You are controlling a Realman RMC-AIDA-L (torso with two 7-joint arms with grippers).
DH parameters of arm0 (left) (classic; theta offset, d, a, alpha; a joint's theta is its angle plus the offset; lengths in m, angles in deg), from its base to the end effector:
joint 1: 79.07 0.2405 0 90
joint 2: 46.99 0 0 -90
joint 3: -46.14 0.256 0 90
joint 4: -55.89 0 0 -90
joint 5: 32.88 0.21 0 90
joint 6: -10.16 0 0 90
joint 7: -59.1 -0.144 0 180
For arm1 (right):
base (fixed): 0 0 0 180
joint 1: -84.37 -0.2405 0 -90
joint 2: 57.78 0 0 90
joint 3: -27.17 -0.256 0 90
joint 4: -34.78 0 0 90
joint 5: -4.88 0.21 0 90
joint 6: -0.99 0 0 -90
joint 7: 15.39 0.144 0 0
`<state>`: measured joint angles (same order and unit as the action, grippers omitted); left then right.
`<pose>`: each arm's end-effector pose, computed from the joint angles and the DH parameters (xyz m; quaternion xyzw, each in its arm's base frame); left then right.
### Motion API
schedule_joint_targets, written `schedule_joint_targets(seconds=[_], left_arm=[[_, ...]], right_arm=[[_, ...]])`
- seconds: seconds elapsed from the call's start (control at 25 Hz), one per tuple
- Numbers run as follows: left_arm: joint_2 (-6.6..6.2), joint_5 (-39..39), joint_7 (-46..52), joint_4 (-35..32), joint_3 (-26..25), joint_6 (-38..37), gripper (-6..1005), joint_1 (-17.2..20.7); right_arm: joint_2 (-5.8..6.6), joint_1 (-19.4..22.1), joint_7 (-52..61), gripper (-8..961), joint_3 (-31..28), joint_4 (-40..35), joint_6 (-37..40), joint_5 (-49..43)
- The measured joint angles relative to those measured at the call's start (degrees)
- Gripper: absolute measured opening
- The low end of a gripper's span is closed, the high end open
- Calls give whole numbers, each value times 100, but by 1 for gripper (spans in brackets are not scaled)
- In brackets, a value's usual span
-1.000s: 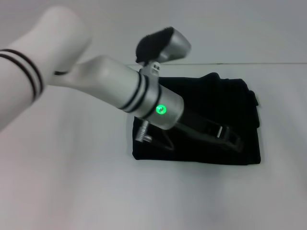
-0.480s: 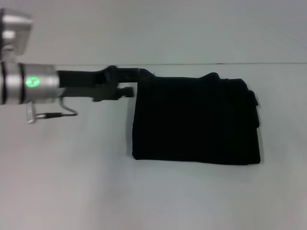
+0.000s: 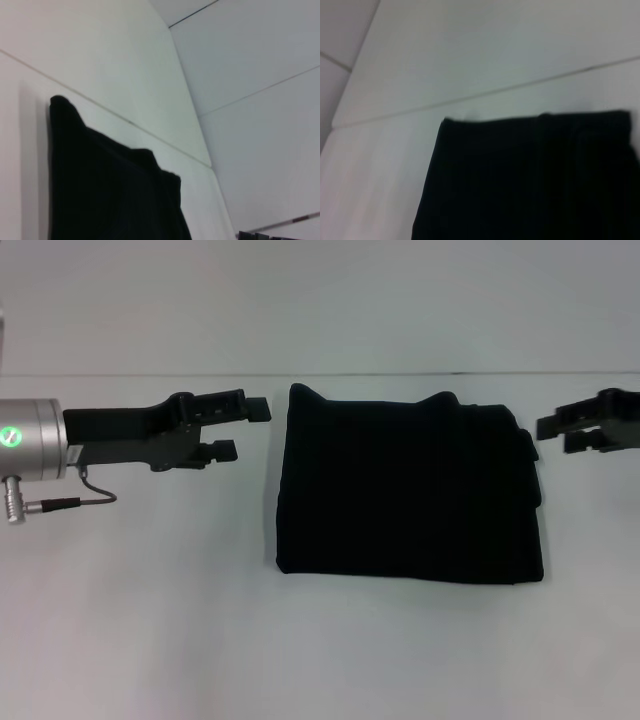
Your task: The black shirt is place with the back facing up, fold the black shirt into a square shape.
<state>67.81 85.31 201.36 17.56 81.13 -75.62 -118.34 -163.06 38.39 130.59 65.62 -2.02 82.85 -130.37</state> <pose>-0.2338 0.3870 0.0392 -0.7301 -0.6241 -0.2742 0.0467 0.2507 0.4235 0.0913 -0.7664 0.6105 0.1115 0.1659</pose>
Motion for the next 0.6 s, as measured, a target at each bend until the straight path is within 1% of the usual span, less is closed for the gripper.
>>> schedule_joint_targets(seconds=[0.12, 0.24, 0.4, 0.52, 0.6], left_arm=[[-28, 181, 75, 87, 12, -43, 963, -44], [-30, 275, 146, 161, 26, -65, 963, -50], [-3, 306, 141, 219, 20, -64, 963, -33], [14, 297, 117, 220, 12, -3, 962, -25], [23, 291, 105, 221, 14, 49, 962, -30]], right_arm=[[-45, -148, 90, 586, 238, 22, 71, -71], [-36, -213, 277, 584, 485, 29, 96, -159], [-41, -259, 434, 583, 571, 72, -3, -454], [-126, -261, 416, 582, 576, 261, -428, -582], [-215, -256, 381, 581, 576, 366, -752, -579]])
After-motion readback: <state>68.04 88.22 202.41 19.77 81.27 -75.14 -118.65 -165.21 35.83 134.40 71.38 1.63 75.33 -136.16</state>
